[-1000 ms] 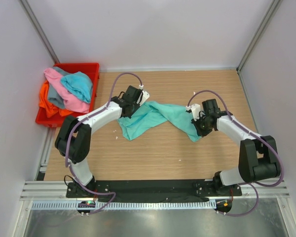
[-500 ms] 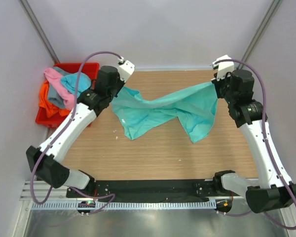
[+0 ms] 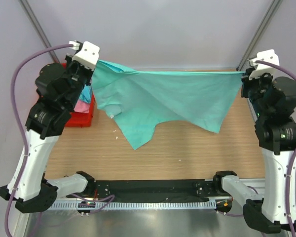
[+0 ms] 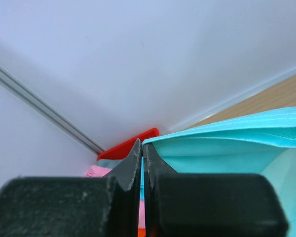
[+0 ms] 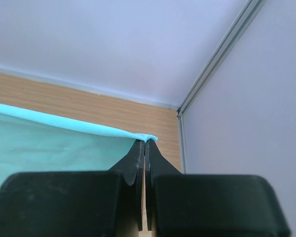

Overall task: Fold and stack the t-shirts
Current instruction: Flatten the tshirt out

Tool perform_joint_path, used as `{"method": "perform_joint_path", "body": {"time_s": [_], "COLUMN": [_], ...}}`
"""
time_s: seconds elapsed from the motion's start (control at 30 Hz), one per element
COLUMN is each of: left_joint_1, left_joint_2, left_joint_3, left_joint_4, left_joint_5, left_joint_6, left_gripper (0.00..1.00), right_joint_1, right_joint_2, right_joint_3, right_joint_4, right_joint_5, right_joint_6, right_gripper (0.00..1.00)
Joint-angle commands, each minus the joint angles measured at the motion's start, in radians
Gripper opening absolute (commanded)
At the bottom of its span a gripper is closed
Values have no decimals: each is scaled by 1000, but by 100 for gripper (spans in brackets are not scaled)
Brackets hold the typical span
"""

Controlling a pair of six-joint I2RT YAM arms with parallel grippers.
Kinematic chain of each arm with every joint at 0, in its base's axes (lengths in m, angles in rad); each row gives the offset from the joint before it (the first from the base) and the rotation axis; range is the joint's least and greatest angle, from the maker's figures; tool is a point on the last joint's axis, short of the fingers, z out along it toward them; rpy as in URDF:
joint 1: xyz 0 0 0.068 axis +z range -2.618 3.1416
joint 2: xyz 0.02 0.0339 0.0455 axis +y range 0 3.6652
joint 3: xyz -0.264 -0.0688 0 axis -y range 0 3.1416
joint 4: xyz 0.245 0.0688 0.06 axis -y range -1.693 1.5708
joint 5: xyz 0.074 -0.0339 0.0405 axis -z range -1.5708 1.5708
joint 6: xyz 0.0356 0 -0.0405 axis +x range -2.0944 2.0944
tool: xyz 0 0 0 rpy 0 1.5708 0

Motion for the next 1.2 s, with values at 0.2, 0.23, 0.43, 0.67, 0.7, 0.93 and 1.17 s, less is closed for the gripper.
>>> {"method": "perform_joint_path", "body": {"time_s": [0.2, 0.23, 0.43, 0.67, 0.7, 0.93, 1.17], "left_joint_1": [9, 9, 9, 12, 12, 11, 15], "left_joint_2": [-15, -11, -17, -23, -20, 25, 176], "left_joint_3": [238, 263, 436, 472, 458, 153, -113], "left_joint_4": [-111, -124, -175, -180, -178, -118, 14], "left_joint_5": [65, 68, 112, 82, 77, -13, 0], "left_joint_6": [26, 24, -11, 18, 24, 179, 243], "left_gripper": [0, 0, 0, 0, 0, 0, 0], "right_joint_1": [-25, -27, -25, -25, -25, -25, -25], "right_joint_2": [-104, -114, -159, -190, -187, -206, -171], "right_joint_3": [277, 306, 372, 337, 302, 5, -382], "right_joint_4": [-55, -54, -89, -92, -89, 54, 273], "right_joint_5": [4, 5, -5, 24, 31, 90, 97], "right_joint_6": [-41, -45, -36, -65, -73, -133, -169], "right_gripper": [1, 1, 1, 1, 1, 1, 1]}}
